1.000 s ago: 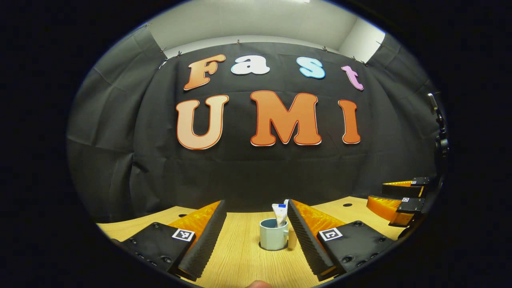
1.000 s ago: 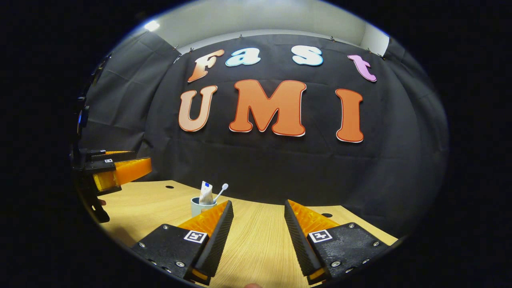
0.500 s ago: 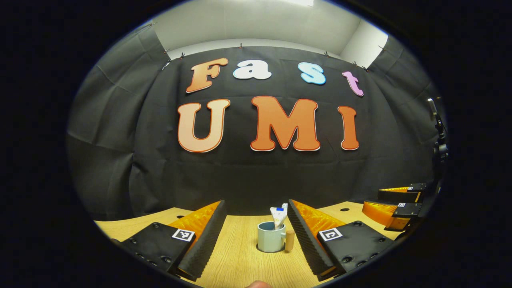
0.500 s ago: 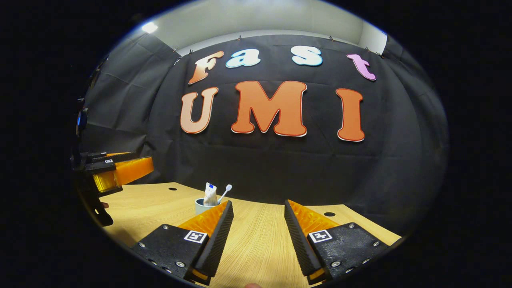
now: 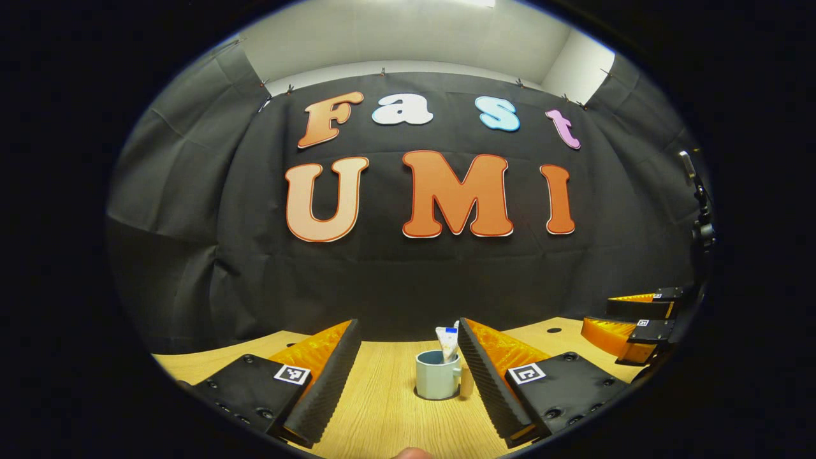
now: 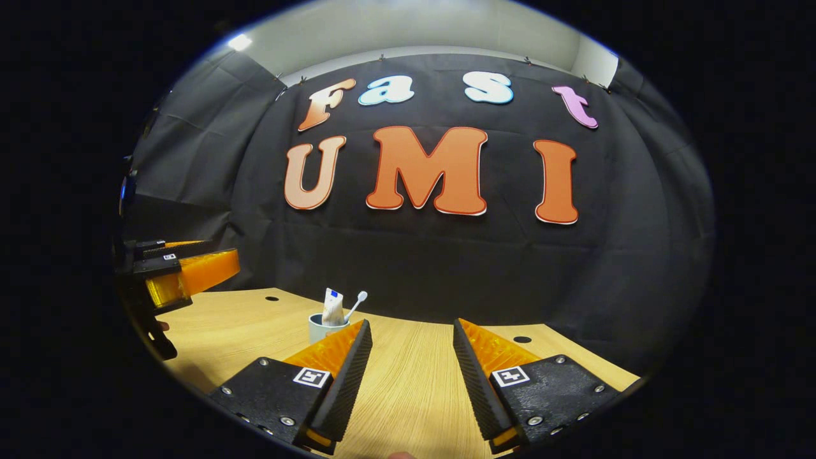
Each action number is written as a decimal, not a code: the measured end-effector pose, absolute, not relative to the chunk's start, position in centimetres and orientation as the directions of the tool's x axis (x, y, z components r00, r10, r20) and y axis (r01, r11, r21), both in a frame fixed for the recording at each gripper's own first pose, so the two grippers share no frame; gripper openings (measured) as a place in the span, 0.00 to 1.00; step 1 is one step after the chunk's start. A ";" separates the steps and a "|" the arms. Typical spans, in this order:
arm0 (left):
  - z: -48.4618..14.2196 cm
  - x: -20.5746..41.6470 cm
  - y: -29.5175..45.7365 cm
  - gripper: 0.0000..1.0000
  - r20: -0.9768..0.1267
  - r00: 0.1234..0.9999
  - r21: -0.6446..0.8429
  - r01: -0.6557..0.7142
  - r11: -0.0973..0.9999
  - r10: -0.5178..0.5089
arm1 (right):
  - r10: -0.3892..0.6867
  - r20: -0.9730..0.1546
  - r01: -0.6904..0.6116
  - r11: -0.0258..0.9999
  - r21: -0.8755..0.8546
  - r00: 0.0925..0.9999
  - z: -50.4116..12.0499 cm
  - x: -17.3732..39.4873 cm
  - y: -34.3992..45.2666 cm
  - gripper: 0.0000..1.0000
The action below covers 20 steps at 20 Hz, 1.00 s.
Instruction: Put the toothbrush and toothpaste on the desktop into the cup, then pick up the cup and place it on the coaster on the desktop.
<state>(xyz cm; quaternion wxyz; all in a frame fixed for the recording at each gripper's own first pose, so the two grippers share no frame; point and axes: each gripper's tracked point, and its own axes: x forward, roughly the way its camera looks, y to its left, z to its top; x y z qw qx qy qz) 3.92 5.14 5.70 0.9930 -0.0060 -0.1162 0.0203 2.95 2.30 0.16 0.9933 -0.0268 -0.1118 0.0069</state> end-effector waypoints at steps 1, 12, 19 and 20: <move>5.7 3.9 5.2 0.98 0.231 0.972 -0.016 -0.042 0.999 0.045 | 0.017 0.220 -0.006 0.999 -0.053 0.975 0.1 3.0 2.2 0.77; 4.9 4.5 5.2 0.97 0.201 0.978 -0.035 -0.058 0.998 0.064 | -0.009 0.194 0.019 0.999 -0.046 0.981 -0.5 3.1 1.3 0.78; 4.6 4.7 4.7 0.98 0.194 0.979 -0.042 -0.052 0.998 0.059 | -0.034 0.185 0.042 0.998 -0.040 0.982 -0.8 2.9 0.2 0.78; 4.6 4.7 4.6 0.97 0.192 0.980 -0.043 -0.051 0.998 0.058 | -0.035 0.184 0.043 0.998 -0.038 0.982 -0.8 2.8 0.1 0.78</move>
